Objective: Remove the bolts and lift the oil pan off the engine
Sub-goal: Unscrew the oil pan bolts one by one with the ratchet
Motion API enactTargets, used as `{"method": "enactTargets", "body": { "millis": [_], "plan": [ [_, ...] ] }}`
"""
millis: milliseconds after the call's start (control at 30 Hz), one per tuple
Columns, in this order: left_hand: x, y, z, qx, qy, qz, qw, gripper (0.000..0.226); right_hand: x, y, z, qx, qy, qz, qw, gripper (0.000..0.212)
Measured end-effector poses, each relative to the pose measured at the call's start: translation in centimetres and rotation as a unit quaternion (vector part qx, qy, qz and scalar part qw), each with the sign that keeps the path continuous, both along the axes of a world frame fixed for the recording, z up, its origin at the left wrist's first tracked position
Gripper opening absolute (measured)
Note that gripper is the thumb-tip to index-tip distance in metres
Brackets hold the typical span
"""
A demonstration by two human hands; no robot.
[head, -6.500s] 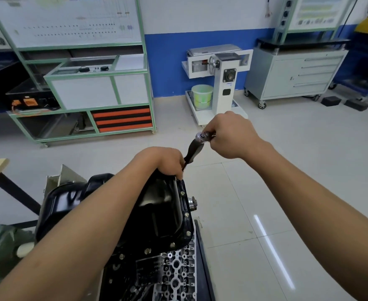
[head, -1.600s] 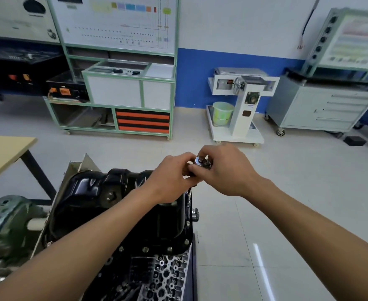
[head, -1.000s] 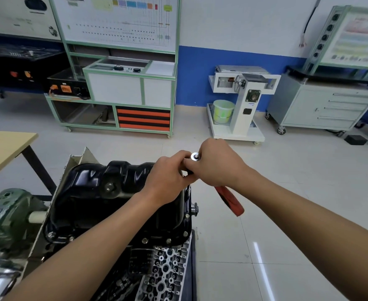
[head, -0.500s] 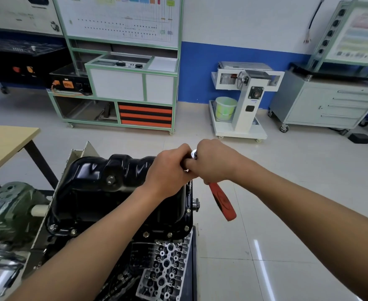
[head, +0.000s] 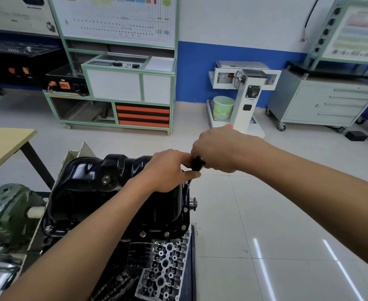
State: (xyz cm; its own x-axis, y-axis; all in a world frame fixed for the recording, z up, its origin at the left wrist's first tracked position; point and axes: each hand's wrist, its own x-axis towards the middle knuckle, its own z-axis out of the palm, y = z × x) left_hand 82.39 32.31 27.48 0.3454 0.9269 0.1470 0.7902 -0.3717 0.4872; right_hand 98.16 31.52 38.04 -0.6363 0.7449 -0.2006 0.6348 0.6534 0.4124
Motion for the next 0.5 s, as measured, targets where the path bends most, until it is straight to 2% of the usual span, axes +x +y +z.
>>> {"method": "enactTargets", "body": {
  "millis": [67, 133, 267, 367, 500],
  "plan": [
    [0.0, 0.0, -0.2, 0.007, -0.005, 0.014, 1.0, 0.009, 0.7, 0.2, -0.3, -0.006, 0.011, 0.037, 0.999, 0.026],
    [0.1, -0.2, -0.4, 0.026, -0.006, 0.025, 0.999, 0.012, 1.5, 0.6, -0.4, -0.032, 0.061, 0.031, 0.997, 0.023],
    [0.6, -0.7, -0.7, 0.058, -0.003, 0.055, 0.997, 0.026, 3.1, 0.8, -1.0, -0.057, 0.229, -0.063, 0.97, 0.021],
    [1.1, -0.9, -1.1, 0.074, 0.011, 0.086, 0.993, 0.029, 3.5, 0.3, -2.1, -0.039, 0.296, -0.127, 0.946, 0.018],
    [1.4, -0.8, -1.2, 0.087, -0.007, 0.125, 0.988, 0.029, 4.4, -1.4, -2.3, -0.107, 0.384, -0.178, 0.9, 0.029]
  ]
}}
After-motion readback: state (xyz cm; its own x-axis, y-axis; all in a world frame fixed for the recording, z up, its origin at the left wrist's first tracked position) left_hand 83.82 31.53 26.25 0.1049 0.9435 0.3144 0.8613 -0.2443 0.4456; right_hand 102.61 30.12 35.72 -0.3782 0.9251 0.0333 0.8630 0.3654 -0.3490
